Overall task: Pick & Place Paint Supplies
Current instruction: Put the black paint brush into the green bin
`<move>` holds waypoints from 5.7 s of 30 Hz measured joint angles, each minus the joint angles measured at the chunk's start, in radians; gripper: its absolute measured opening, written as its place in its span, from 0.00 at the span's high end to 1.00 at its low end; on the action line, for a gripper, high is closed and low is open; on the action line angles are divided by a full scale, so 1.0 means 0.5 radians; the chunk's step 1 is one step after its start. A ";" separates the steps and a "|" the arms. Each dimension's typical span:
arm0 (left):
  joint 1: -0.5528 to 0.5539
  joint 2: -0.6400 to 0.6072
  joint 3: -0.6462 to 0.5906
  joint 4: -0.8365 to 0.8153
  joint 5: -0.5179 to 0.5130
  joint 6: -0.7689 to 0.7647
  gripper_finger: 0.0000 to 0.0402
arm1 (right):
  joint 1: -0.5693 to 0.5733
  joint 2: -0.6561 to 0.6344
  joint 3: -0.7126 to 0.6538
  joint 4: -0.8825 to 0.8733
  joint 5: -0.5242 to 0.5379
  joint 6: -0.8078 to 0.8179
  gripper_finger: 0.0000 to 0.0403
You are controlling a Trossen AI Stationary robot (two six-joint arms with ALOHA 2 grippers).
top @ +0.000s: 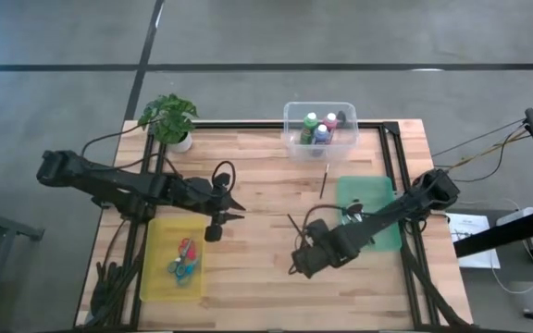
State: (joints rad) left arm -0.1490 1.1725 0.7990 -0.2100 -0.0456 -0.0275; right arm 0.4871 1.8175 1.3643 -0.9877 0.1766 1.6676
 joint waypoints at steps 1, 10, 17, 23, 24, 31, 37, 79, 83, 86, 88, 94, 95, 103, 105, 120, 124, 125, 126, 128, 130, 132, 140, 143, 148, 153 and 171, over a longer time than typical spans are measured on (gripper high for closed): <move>0.000 0.000 0.000 0.001 0.000 -0.017 0.72 | -0.006 0.000 -0.048 0.031 -0.018 -0.013 0.48; 0.000 0.000 0.001 0.015 -0.014 -0.119 0.72 | -0.017 0.000 -0.367 0.455 -0.094 -0.121 0.48; 0.001 0.001 0.002 0.018 -0.024 -0.206 0.72 | -0.078 0.000 -0.488 0.609 -0.103 -0.205 0.49; 0.002 0.001 0.002 0.027 -0.030 -0.242 0.72 | -0.131 -0.005 -0.565 0.738 -0.116 -0.254 0.57; 0.002 0.001 0.002 0.026 -0.030 -0.257 0.72 | -0.135 -0.005 -0.567 0.738 -0.116 -0.262 0.59; 0.002 0.001 0.002 0.026 -0.030 -0.283 0.72 | -0.137 -0.005 -0.579 0.743 -0.098 -0.299 0.79; 0.002 0.001 0.002 0.025 -0.030 -0.308 0.72 | -0.137 0.001 -0.547 0.761 -0.049 -0.353 0.85; -0.008 0.001 0.002 0.024 -0.013 -0.373 0.72 | -0.119 0.573 0.084 0.244 -0.117 -0.393 0.63; -0.011 0.001 0.002 0.023 -0.006 -0.373 0.72 | -0.102 0.600 0.264 0.025 0.021 -0.412 0.63; -0.011 0.001 0.002 0.022 -0.007 -0.373 0.72 | -0.106 0.591 0.338 -0.100 0.127 -0.411 0.63; -0.011 0.001 0.002 0.021 -0.006 -0.372 0.72 | -0.121 0.568 0.359 -0.130 0.149 -0.407 0.63; -0.011 0.001 0.002 0.019 -0.006 -0.367 0.72 | -0.110 0.567 0.340 -0.230 0.144 -0.358 0.63; -0.011 0.001 0.002 0.020 -0.006 -0.367 0.72 | -0.110 0.565 0.339 -0.267 0.143 -0.357 0.63; -0.013 0.001 0.002 0.020 0.003 -0.366 0.72 | -0.137 0.562 0.242 -0.295 0.095 -0.434 0.63; -0.014 0.001 0.002 0.020 0.009 -0.366 0.72 | -0.152 0.562 0.191 -0.255 0.035 -0.474 0.63; -0.019 -0.018 0.002 0.021 0.027 -0.396 0.72 | -0.127 0.544 0.027 0.008 -0.146 -0.533 0.73; -0.019 -0.029 0.002 0.021 0.027 -0.398 0.72 | -0.116 0.545 0.019 0.069 -0.159 -0.592 0.91; -0.019 -0.031 0.002 0.020 0.026 -0.406 0.72 | -0.116 0.545 0.017 0.088 -0.165 -0.611 0.94; -0.019 -0.032 0.002 0.021 0.025 -0.416 0.72 | -0.116 0.545 0.015 0.105 -0.175 -0.621 0.95; -0.019 -0.032 0.002 0.021 0.024 -0.423 0.72 | -0.115 0.544 0.016 0.127 -0.185 -0.622 0.96; -0.021 -0.034 0.002 0.021 0.025 -0.438 0.72 | -0.109 0.545 0.046 0.117 -0.189 -0.625 0.96; -0.025 -0.039 0.002 0.019 0.024 -0.463 0.72 | -0.094 0.527 0.099 0.095 -0.172 -0.637 0.97; -0.032 -0.064 0.002 0.016 0.024 -0.472 0.72 | 0.024 0.352 0.413 -0.250 0.192 -0.439 0.99; -0.032 -0.066 0.002 0.015 0.024 -0.479 0.72 | 0.089 0.201 0.468 -0.610 0.441 -0.142 0.99; -0.032 -0.066 -0.002 0.012 0.020 -0.480 0.72 | 0.170 -0.121 0.415 -1.174 0.646 0.353 0.99; -0.032 -0.066 -0.003 0.014 0.016 -0.476 0.72 | 0.146 -0.322 0.219 -0.645 0.671 -0.043 0.98; -0.031 -0.064 -0.003 0.014 -0.029 -0.466 0.72 | -0.077 0.123 0.031 0.111 -0.118 -0.622 0.73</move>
State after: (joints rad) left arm -0.1646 1.1404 0.7975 -0.2028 -0.0603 -0.2604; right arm 0.4484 1.8789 1.3796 -0.9324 0.1176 1.3564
